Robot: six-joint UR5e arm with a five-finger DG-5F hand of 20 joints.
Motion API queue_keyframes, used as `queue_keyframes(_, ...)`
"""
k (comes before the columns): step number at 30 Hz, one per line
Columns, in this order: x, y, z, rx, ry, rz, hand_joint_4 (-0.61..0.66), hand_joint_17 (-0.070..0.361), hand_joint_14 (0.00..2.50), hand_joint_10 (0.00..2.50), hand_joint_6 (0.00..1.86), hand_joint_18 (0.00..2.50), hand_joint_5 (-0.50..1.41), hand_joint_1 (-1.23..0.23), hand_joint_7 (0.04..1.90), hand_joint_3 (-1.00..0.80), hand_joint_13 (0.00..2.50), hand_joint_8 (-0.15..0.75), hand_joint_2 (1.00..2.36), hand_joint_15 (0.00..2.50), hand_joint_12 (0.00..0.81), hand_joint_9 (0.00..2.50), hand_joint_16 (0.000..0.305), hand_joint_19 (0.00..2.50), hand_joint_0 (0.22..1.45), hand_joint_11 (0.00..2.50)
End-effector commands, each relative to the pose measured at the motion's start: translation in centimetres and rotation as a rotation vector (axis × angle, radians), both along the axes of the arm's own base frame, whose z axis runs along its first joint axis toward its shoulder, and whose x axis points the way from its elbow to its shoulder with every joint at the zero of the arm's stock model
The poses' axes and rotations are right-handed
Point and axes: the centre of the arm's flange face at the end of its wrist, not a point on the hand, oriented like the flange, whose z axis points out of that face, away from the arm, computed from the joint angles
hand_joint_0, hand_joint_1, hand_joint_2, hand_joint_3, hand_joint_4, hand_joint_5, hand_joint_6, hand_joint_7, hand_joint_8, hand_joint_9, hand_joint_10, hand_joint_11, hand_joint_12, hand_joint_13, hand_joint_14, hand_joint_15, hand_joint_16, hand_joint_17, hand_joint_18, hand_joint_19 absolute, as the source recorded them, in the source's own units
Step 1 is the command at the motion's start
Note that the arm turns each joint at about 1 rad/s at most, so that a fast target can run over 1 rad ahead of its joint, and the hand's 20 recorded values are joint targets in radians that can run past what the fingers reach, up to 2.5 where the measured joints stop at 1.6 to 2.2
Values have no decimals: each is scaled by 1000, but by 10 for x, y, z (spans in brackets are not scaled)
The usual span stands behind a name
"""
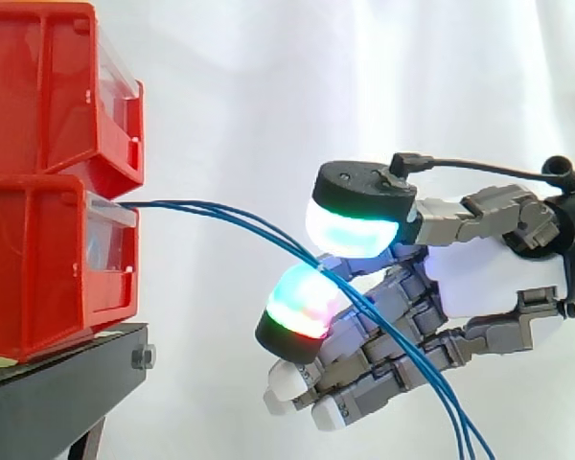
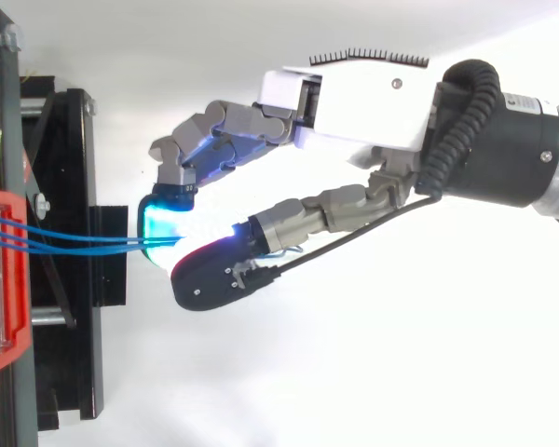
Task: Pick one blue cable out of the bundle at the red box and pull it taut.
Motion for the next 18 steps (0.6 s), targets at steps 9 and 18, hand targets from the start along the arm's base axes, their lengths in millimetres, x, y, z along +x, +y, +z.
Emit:
queue_keyframes(9, 0, 0, 0, 0, 0, -2, 86, 119, 3, 6, 886, 397, -161, -786, 977, -94, 378, 359, 1019, 95, 355, 683, 53, 140, 618, 307)
queue_keyframes(18, 0, 0, 1, 0, -1, -3, -22, 115, 3, 6, 911, 452, -172, -841, 956, -54, 406, 352, 1021, 91, 350, 696, 51, 133, 665, 329)
